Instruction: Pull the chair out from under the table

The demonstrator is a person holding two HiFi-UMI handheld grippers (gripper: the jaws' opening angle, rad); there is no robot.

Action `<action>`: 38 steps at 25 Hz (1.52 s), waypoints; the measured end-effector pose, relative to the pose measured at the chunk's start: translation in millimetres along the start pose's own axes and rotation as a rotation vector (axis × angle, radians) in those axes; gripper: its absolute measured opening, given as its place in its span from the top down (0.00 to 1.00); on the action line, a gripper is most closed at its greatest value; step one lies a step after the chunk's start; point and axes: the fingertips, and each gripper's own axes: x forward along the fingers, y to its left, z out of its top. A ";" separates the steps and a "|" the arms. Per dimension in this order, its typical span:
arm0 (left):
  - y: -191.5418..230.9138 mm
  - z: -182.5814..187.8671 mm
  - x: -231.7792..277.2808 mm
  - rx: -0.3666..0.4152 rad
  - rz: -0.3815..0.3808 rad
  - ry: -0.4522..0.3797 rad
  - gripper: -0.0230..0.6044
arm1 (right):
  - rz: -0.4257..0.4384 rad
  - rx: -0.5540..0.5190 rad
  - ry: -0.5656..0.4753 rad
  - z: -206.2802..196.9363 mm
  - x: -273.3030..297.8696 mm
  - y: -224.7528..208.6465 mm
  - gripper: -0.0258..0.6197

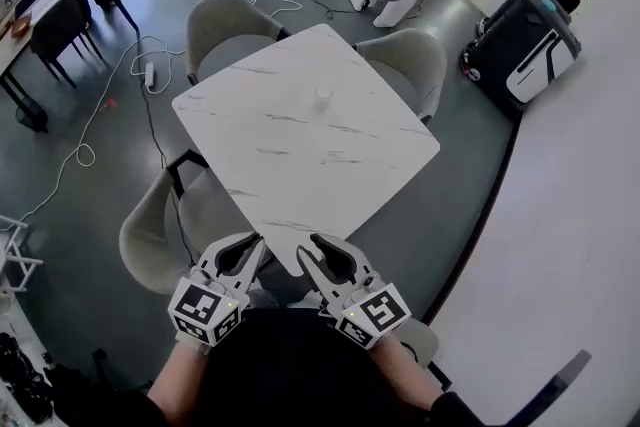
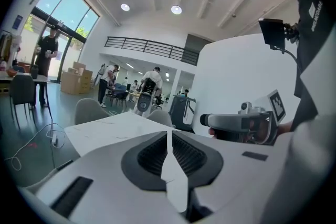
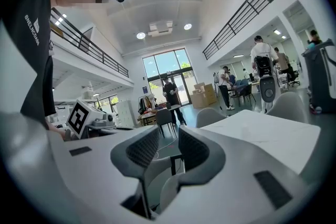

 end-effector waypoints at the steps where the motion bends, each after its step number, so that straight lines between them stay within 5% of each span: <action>1: 10.5 -2.4 -4.0 -0.007 0.026 0.006 0.94 | -0.001 0.005 0.010 -3.8 2.9 0.2 0.80; 14: 178.8 -56.5 -109.9 -0.148 0.431 0.102 0.77 | 0.051 0.051 0.118 -35.9 60.0 21.6 0.80; 24: 277.1 -154.5 -199.8 -0.240 0.754 0.272 0.57 | 0.136 0.006 0.168 -49.9 115.0 56.5 0.80; 31: 318.7 -218.4 -232.5 -0.320 0.886 0.394 0.48 | 0.158 -0.011 0.202 -59.0 125.8 67.1 0.80; 38: 344.7 -270.4 -234.7 -0.421 0.924 0.497 0.45 | 0.133 0.002 0.234 -65.1 121.1 57.3 0.80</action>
